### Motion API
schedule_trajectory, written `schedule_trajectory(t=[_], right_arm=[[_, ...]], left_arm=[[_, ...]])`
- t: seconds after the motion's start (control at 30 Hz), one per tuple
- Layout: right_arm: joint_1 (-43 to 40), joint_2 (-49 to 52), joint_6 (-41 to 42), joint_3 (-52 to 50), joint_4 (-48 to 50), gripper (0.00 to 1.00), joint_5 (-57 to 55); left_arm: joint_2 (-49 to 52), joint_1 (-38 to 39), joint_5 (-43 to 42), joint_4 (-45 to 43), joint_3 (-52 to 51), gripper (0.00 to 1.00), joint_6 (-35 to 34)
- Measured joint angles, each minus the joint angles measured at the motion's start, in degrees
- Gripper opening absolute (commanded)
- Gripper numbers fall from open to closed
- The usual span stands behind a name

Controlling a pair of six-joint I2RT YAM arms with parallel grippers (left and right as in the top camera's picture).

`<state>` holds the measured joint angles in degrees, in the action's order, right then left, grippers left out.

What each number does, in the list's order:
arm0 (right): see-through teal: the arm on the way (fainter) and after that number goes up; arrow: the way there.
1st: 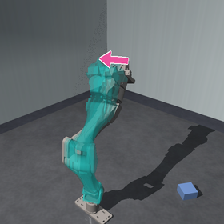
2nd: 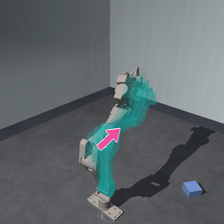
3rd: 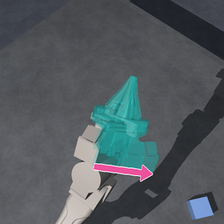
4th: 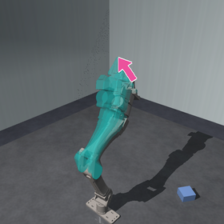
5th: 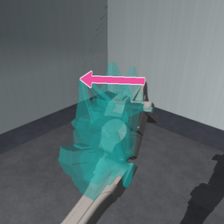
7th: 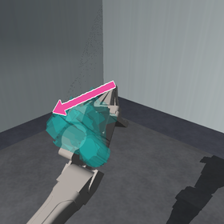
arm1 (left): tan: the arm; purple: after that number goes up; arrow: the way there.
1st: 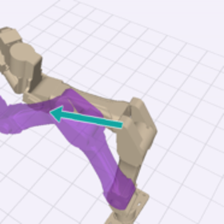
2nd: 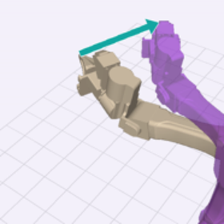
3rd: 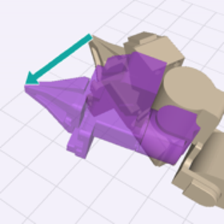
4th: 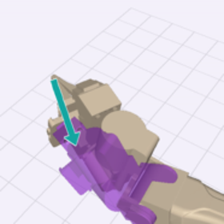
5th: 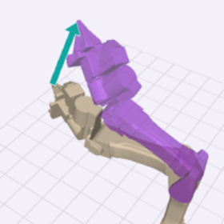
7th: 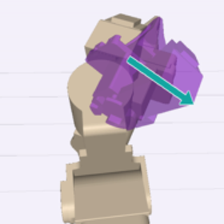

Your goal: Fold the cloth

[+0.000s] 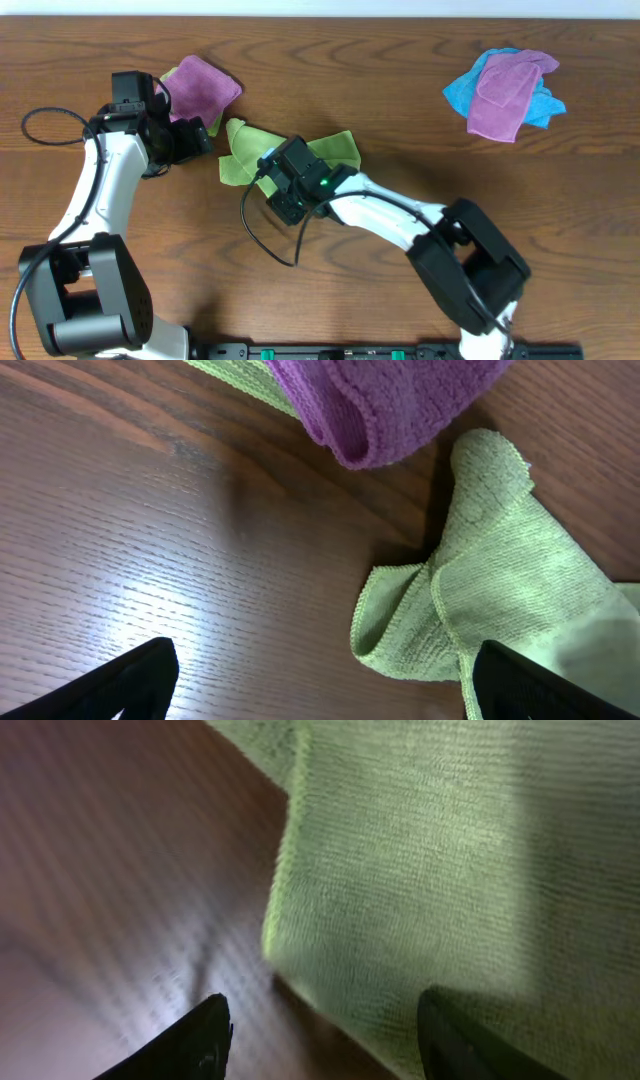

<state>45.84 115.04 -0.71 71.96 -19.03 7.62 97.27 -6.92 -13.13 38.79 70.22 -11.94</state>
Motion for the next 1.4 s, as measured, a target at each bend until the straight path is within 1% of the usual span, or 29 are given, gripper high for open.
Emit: schedule_trajectory(t=[0.13,0.23,0.27,0.3,0.33,0.4,0.43,0.53,0.7,0.8,1.07,1.27,1.4], right_arm=[[0.0,1.2,0.0,0.7,0.0,0.59,-0.8],[0.0,2.1,0.0,1.2,0.5,0.55,-1.1],[0.0,2.3,-0.1,1.3,0.6,0.51,-1.2],[0.0,2.4,-0.2,1.4,0.8,0.42,-1.5],[0.0,2.4,0.0,1.4,1.1,0.28,-1.7],[0.0,2.6,-0.6,1.4,1.6,0.06,-2.2],[0.0,2.7,-0.4,1.7,1.3,0.01,-2.8],[0.0,2.8,-0.4,3.8,-1.8,0.01,-4.6],[0.0,2.4,-0.4,12.0,-13.4,0.01,-8.5],[0.0,0.4,-0.4,14.6,-18.9,0.01,-9.4],[0.0,-11.9,-0.4,15.6,-34.5,0.02,-9.8],[0.2,-17.3,-0.4,15.6,-42.9,0.02,-7.1],[2.1,-20.5,0.3,13.2,-46.5,0.02,-5.9]], left_arm=[[-0.7,0.0,-0.3,0.2,0.0,0.95,0.0],[-1.0,0.0,-0.7,0.2,0.0,0.95,0.0],[-1.0,0.0,-0.9,0.2,0.0,0.95,0.0],[-1.1,0.0,-1.1,0.2,0.0,0.96,0.0],[-1.1,0.0,-1.3,0.2,0.0,0.96,0.0],[-1.1,0.0,-1.5,0.2,0.0,0.96,0.0],[-1.1,0.0,-1.6,0.2,0.0,0.95,0.0],[-1.1,0.0,-1.6,0.2,0.0,0.95,0.0],[-1.1,0.0,-1.7,0.2,0.0,0.95,0.0],[-1.1,0.0,-2.1,0.2,0.0,0.95,0.0],[-2.5,0.0,-3.1,0.0,0.0,0.96,0.0],[-4.2,0.0,-3.1,0.0,0.0,0.95,0.0],[-4.9,0.0,-3.7,-0.1,0.0,0.95,0.0]])
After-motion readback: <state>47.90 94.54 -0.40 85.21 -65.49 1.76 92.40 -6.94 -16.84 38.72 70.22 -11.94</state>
